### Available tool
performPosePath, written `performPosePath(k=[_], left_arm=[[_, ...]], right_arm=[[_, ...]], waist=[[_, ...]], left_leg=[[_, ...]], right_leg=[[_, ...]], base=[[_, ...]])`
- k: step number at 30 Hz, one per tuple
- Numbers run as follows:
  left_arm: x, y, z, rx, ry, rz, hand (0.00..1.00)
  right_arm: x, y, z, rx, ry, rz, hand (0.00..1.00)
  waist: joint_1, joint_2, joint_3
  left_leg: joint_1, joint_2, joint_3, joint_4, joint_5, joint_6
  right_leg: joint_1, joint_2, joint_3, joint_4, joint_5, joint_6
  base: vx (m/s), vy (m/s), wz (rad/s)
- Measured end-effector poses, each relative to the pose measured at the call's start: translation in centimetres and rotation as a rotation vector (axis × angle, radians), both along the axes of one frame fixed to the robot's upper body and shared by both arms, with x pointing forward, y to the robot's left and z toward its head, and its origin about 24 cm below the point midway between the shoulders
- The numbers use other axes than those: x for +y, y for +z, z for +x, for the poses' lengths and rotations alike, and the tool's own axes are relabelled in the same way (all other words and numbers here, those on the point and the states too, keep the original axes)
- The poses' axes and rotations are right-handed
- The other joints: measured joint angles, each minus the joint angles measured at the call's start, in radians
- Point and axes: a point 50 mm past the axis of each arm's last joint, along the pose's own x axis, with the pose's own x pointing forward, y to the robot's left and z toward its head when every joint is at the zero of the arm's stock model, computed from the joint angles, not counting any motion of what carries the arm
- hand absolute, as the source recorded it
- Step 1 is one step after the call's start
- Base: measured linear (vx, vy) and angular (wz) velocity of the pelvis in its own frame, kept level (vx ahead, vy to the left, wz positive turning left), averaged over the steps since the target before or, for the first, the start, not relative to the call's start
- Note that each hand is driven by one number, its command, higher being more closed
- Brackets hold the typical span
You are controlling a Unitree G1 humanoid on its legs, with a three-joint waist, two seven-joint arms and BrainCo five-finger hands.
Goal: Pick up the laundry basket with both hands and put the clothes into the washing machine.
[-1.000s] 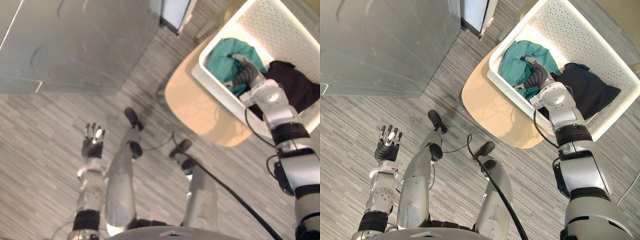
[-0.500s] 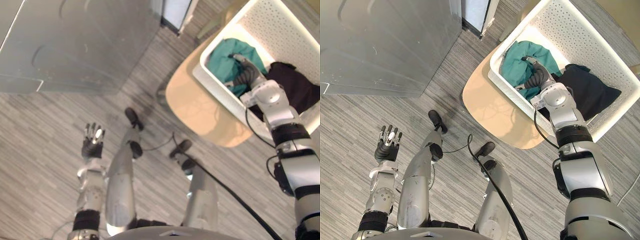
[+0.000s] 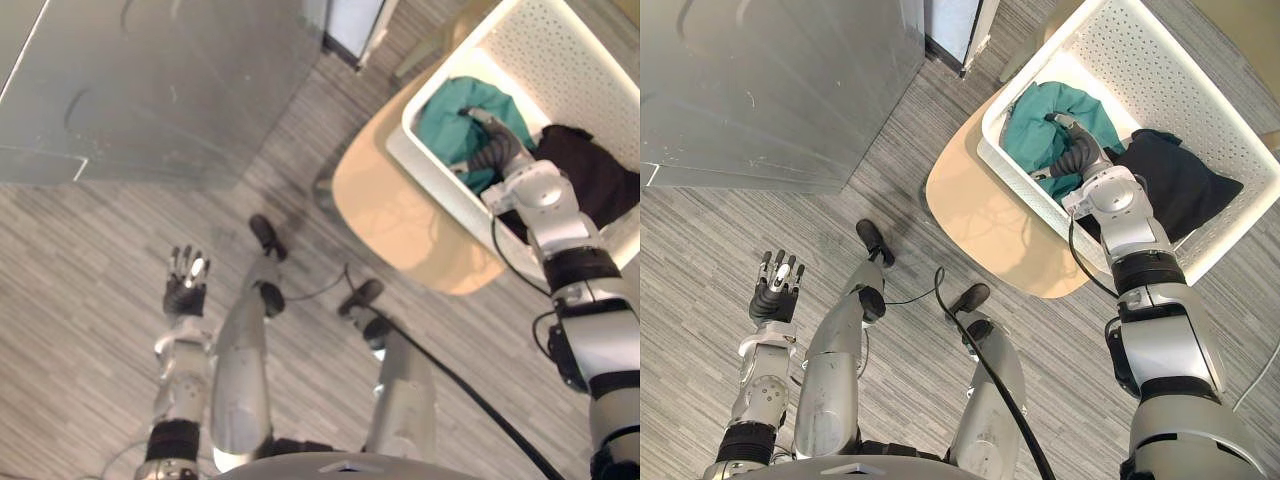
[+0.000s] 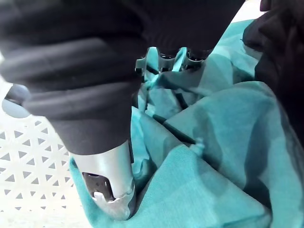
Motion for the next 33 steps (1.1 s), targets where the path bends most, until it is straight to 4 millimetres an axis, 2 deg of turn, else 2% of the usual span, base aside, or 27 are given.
performPosePath(k=[12,13,26,33], left_arm=[[0.03,0.01,0.0,0.0,0.0,0.001,0.0],[0.03,0.01,0.0,0.0,0.0,0.002,0.0],[0.3,0.09,0.01,0.002,-0.004,0.029,0.0],[0.3,0.19,0.03,-0.001,-0.003,0.03,0.0]], right_arm=[[0.12,-0.19,0.09,0.011,-0.006,0.009,0.0],[0.12,-0.19,0.1,0.011,-0.006,0.009,1.0],[0.5,-0.18,0.24,0.001,-0.001,0.021,1.0],[0.7,-0.4,0.06,-0.077,-0.05,0.074,1.0]], waist=[[-0.001,0.0,0.0],[-0.001,0.0,0.0],[-0.002,0.0,-0.002],[-0.007,-0.001,-0.002]], left_leg=[[0.0,0.0,0.002,0.0,0.0,0.0],[0.0,0.0,0.002,0.0,0.0,0.0],[0.0,0.0,0.003,0.003,0.0,0.0],[0.001,0.005,-0.001,0.025,0.002,0.003]], right_leg=[[0.0,-0.004,-0.003,0.006,-0.001,-0.001],[0.0,-0.004,-0.003,0.006,-0.001,-0.001],[0.0,-0.007,-0.004,0.009,-0.001,-0.001],[0.006,-0.013,-0.006,0.027,-0.007,-0.003]], base=[[0.0,0.0,0.0],[0.0,0.0,0.0],[0.0,0.0,0.0],[0.0,-0.007,0.02]])
